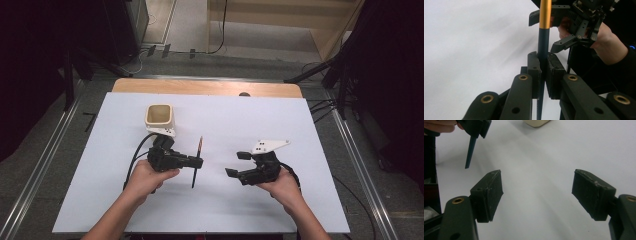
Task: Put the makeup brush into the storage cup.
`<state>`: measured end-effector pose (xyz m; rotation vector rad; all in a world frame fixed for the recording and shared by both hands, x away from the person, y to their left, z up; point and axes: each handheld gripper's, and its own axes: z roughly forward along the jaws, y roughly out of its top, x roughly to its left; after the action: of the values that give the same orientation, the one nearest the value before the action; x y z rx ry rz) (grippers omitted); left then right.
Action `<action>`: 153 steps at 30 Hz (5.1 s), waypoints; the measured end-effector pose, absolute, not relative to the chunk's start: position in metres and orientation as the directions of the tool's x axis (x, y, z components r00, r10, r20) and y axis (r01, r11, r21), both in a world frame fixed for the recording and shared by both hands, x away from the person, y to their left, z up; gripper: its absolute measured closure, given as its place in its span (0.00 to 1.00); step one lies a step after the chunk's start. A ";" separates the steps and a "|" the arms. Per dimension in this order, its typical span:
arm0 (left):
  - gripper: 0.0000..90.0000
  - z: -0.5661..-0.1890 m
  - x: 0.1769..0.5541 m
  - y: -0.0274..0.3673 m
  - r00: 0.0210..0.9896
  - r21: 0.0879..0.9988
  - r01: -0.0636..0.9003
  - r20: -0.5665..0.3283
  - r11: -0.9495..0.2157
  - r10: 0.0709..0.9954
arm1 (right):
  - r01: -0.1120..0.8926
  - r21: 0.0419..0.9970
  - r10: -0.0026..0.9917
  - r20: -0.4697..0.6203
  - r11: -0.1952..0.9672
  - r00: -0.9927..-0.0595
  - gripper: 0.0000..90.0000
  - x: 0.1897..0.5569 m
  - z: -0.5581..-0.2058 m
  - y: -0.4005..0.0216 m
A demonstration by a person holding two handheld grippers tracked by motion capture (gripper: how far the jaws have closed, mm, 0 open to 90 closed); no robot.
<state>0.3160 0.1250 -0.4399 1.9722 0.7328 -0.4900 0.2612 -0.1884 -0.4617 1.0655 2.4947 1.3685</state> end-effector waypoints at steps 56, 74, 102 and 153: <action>0.93 -0.420 0.323 0.153 0.740 0.684 0.662 -0.529 -0.307 0.416 | 0.538 0.774 0.696 0.183 0.334 -0.695 0.28 0.226 -0.478 -0.251; 0.93 -0.395 0.332 0.170 0.731 0.719 0.642 -0.469 -0.266 0.496 | 0.541 0.774 0.695 0.190 0.328 -0.694 0.28 0.226 -0.478 -0.251; 0.93 -0.358 0.349 0.186 0.694 0.775 0.597 -0.372 -0.205 0.616 | 0.544 0.771 0.696 0.192 0.330 -0.693 0.28 0.226 -0.479 -0.250; 0.93 -0.342 0.398 0.196 0.585 0.884 0.456 -0.214 -0.100 0.782 | 0.533 0.776 0.680 0.192 0.337 -0.708 0.28 0.226 -0.478 -0.245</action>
<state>0.3985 0.1957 -0.3417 1.7391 1.0256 0.3785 0.2261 -0.2450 -0.4783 1.1128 2.4281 1.3096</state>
